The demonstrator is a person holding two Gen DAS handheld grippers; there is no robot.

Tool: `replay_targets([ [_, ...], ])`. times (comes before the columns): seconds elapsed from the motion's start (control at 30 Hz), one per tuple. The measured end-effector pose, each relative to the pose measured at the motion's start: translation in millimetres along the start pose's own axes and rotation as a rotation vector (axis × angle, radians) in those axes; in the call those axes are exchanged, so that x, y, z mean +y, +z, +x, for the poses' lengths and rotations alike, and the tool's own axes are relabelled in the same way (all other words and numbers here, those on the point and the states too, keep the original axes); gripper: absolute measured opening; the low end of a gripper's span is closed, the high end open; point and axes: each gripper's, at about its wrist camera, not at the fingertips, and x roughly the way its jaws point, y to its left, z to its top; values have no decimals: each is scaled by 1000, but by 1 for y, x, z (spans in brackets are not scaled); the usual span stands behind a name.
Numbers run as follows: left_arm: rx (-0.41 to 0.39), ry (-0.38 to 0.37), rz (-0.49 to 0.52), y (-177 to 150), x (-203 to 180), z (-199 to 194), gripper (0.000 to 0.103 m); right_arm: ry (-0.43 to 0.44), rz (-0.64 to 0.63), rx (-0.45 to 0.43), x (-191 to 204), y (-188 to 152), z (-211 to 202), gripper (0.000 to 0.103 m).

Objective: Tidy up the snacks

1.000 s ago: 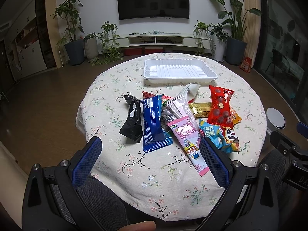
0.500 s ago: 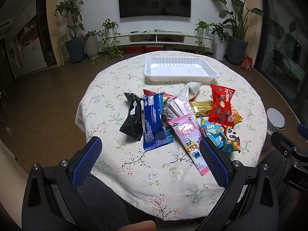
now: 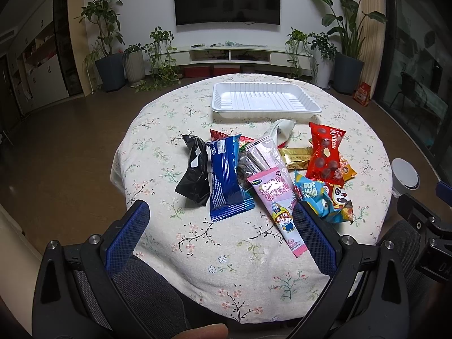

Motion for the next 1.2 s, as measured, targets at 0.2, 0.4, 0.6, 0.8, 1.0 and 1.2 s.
replay_targets([
  [0.2, 1, -1, 0, 0, 0, 0, 103, 0, 0, 0, 0, -1, 1, 103],
  [0.4, 5, 0, -2, -2, 0, 2, 103, 0, 0, 1, 0, -1, 1, 103],
  [0.6, 8, 1, 0, -3, -1, 3, 103, 0, 1, 1, 0, -1, 1, 103],
  [0.8, 15, -7, -4, -4, -1, 7, 103, 0, 0, 2, 0, -1, 2, 103],
  [1.0, 16, -5, -3, -1, 5, 13, 103, 4, -3, 5, 1, -6, 7, 103],
  [1.2, 121, -153, -81, 3, 44, 44, 103, 46, -8, -20, -8, -4, 12, 103],
])
